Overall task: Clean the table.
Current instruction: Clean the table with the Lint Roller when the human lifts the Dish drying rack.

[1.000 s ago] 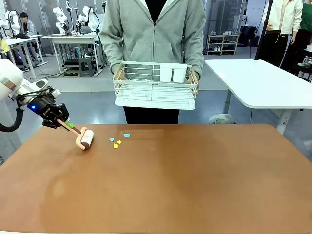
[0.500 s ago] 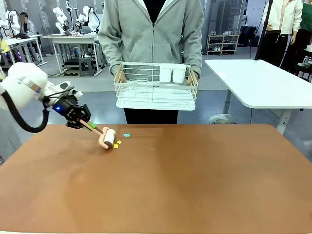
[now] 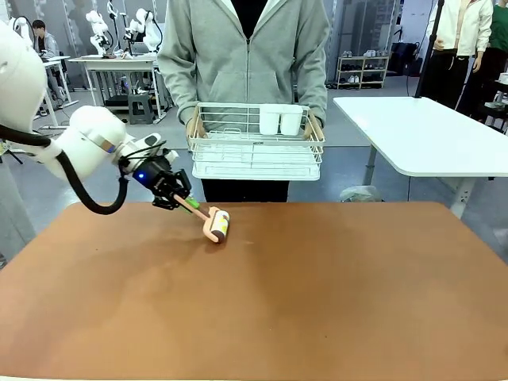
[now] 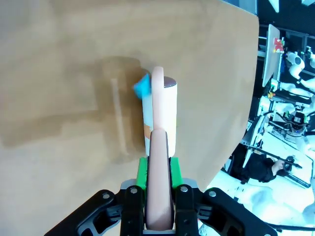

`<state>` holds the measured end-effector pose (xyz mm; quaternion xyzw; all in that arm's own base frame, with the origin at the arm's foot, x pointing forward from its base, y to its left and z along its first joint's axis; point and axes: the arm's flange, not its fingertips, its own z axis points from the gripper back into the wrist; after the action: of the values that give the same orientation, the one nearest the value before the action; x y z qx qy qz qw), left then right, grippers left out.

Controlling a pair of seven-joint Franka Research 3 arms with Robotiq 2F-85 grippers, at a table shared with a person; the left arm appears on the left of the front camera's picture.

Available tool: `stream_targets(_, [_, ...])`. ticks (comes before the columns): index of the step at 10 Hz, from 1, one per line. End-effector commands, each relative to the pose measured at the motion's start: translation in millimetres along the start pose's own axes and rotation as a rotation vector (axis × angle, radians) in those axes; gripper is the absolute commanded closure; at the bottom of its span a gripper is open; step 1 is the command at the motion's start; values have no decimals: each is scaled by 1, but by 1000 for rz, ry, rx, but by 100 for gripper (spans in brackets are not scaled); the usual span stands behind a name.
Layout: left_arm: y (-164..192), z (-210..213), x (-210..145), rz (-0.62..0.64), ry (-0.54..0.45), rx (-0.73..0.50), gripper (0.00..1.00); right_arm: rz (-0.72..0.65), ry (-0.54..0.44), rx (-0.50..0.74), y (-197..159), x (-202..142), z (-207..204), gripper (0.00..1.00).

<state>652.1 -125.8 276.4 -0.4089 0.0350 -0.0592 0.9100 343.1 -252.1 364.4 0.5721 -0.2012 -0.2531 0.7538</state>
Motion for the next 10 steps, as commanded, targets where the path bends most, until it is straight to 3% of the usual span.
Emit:
stream_targets(1, [-6, -21, 4, 18, 38, 27, 100, 1, -4, 2, 3, 0, 2, 0])
stream_targets(3, [-19, -21, 6, 44, 28, 18, 100, 1, -4, 2, 3, 0, 2, 0])
stream_targets(7, [-48, 26, 1, 100, -12, 36, 100, 1, -4, 2, 3, 0, 2, 0])
stream_targets(10, [-59, 130, -36, 68, -30, 71, 100, 1, -4, 2, 3, 0, 2, 0])
